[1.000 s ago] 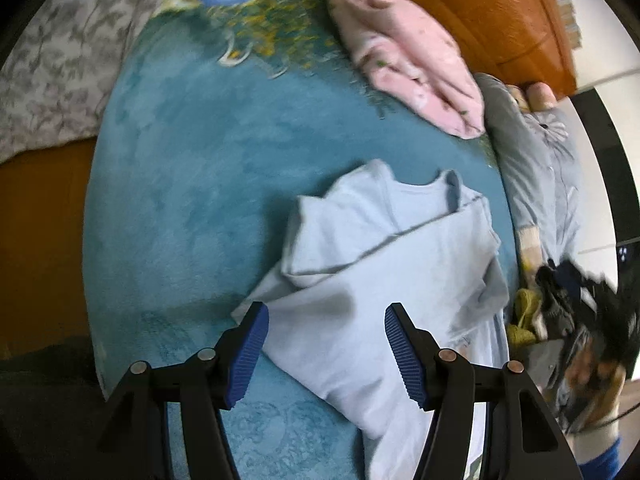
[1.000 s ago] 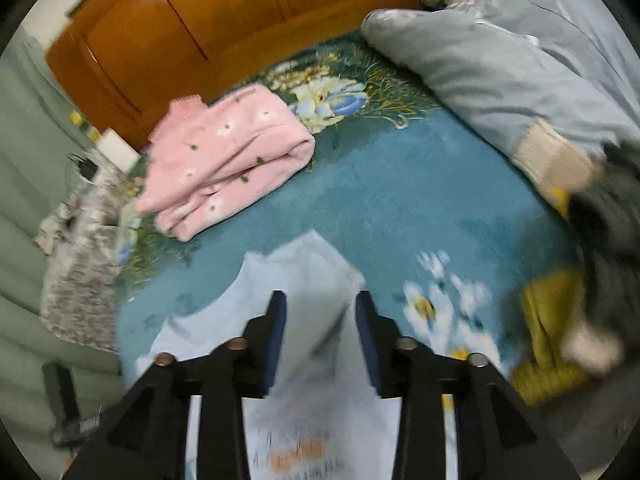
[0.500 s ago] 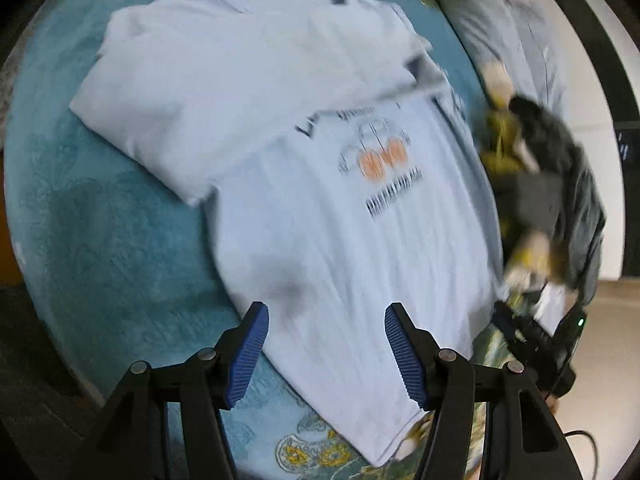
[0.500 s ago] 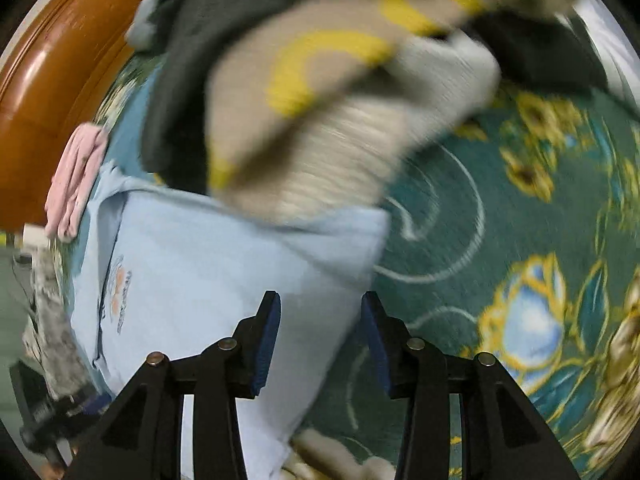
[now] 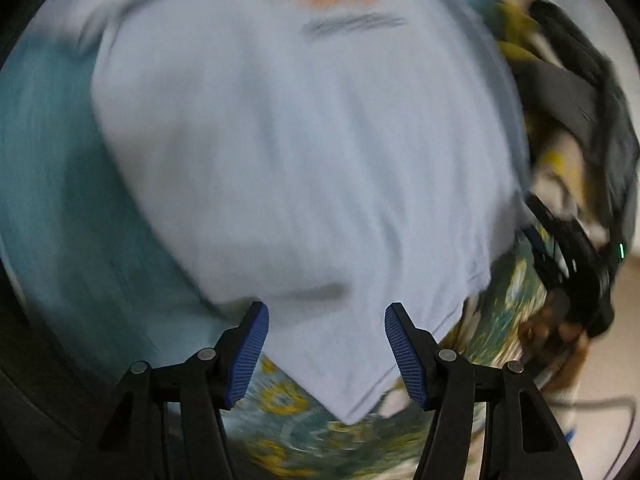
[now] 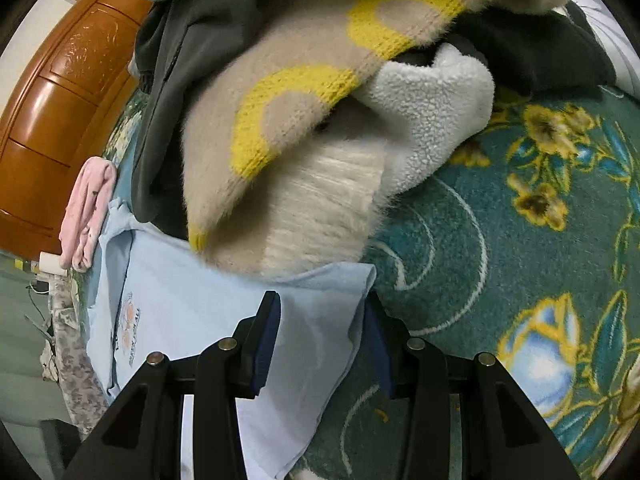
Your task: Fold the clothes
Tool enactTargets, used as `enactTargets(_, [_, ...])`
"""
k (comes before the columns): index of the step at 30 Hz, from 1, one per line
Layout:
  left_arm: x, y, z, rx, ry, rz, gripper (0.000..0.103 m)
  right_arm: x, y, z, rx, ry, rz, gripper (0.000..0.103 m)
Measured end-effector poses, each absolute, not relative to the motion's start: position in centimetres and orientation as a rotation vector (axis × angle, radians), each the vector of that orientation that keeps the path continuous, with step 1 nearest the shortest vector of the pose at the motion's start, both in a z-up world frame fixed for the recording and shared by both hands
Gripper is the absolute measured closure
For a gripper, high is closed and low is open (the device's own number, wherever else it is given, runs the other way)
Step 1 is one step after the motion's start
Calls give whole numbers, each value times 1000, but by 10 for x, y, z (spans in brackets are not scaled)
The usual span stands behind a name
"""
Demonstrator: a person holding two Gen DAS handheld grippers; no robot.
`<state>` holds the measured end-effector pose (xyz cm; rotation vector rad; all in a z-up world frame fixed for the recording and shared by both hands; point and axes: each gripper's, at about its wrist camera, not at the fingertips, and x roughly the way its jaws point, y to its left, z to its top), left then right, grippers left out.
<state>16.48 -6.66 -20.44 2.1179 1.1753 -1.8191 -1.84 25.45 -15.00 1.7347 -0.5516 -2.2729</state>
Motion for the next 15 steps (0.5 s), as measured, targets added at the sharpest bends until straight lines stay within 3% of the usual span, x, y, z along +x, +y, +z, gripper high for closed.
enactTargets(6, [188, -71, -202, 1967, 1244, -1690, 38, -29, 253, -149, 1702, -521, -2279, 60])
enactTargets(15, [205, -46, -218, 2093, 1363, -1544, 38, -49, 251, -148, 1687, -434, -2282, 60])
